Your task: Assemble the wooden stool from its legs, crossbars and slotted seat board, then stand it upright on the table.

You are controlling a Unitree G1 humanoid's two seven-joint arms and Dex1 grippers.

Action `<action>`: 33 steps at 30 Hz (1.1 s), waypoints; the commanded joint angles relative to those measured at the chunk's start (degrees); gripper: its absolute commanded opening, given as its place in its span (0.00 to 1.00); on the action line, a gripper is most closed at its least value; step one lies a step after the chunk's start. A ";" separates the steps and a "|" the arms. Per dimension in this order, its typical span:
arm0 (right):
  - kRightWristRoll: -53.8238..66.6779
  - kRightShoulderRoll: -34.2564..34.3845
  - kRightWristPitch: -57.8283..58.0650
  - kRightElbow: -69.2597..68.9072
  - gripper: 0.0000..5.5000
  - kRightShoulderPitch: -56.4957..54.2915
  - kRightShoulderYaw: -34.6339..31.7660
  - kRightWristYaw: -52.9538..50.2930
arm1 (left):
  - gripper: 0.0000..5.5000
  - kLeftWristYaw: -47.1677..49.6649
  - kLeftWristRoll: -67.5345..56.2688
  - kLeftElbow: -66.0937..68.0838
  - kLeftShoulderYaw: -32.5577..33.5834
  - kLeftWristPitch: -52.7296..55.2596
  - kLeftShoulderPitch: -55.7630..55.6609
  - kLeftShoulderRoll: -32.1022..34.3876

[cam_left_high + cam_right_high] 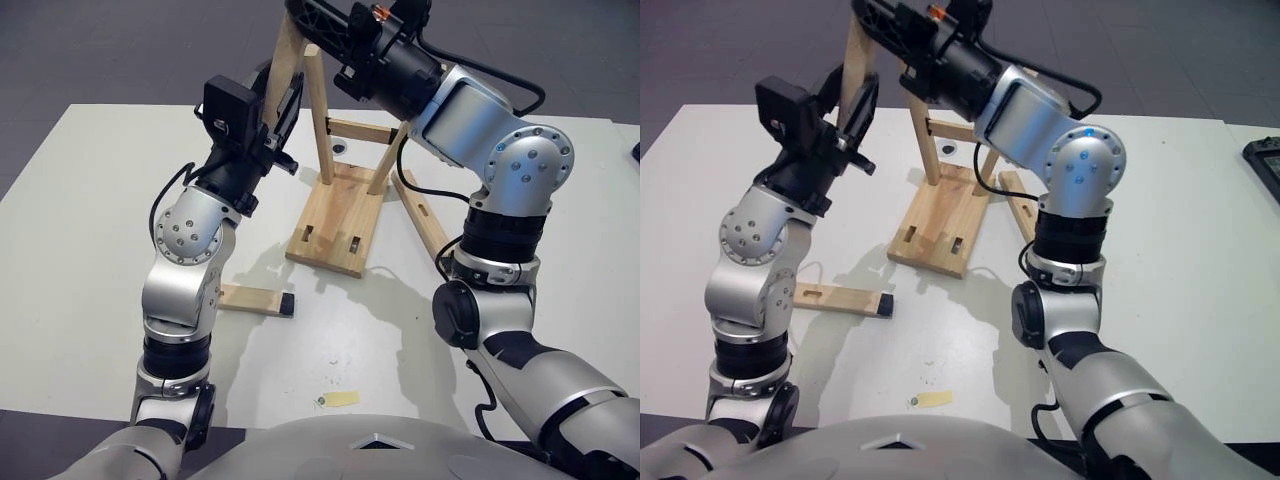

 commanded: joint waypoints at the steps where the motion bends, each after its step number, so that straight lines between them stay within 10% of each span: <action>1: -5.31 -1.74 -4.23 -3.32 0.07 1.68 1.55 0.93 | 0.49 -0.78 -1.39 0.60 0.63 1.79 0.43 -0.68; 10: -6.50 -9.48 -15.95 -10.01 0.07 1.55 -9.98 3.69 | 0.78 0.08 -19.42 -3.98 18.72 13.10 10.62 0.41; 20: -9.59 -20.41 -18.97 -8.50 0.07 7.55 -15.34 5.33 | 0.98 -0.47 -3.12 12.46 -0.25 16.56 12.91 6.39; 33: -16.93 -24.55 -19.96 -7.91 0.07 20.96 -15.57 5.83 | 0.98 -1.77 3.05 17.19 -2.42 21.95 13.30 9.24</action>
